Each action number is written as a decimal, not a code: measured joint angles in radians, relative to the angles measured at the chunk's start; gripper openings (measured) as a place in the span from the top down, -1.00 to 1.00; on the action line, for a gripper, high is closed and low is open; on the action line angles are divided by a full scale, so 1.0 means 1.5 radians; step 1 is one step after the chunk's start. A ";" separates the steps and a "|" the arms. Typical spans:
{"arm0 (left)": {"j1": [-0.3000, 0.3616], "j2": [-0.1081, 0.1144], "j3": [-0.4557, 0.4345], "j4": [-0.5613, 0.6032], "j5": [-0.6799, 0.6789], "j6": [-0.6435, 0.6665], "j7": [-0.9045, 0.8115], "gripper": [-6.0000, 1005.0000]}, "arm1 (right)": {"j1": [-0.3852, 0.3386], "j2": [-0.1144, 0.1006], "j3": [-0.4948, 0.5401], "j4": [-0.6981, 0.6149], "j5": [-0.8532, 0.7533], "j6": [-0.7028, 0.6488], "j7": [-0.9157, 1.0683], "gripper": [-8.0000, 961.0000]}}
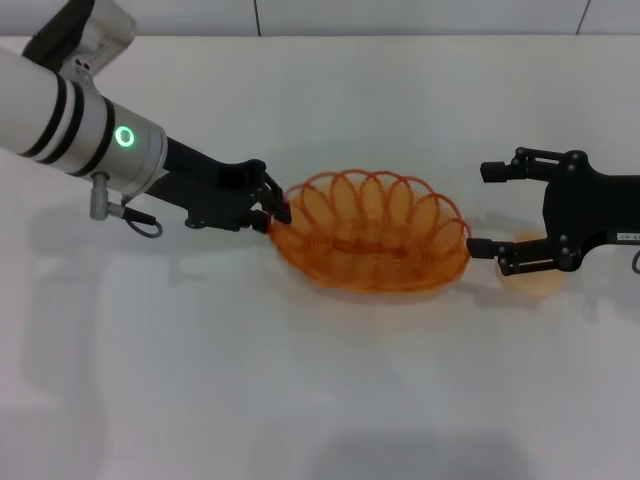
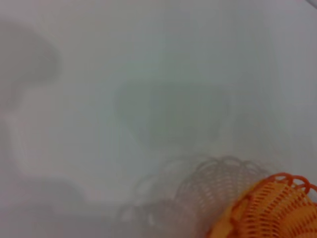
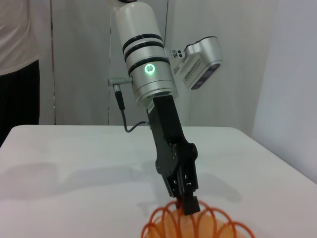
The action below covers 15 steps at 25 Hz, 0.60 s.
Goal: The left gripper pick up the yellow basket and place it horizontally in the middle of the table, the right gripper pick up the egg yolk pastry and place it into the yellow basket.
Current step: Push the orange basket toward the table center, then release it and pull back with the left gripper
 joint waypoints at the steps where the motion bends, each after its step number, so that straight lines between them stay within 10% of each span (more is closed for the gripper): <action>1: 0.001 0.000 0.000 0.000 -0.001 0.000 0.000 0.69 | 0.000 0.000 0.000 0.000 0.000 0.000 0.000 -0.81; 15: 0.008 0.005 -0.001 0.001 -0.010 0.013 0.026 -0.21 | -0.006 0.000 0.000 0.000 0.007 -0.005 -0.001 -0.81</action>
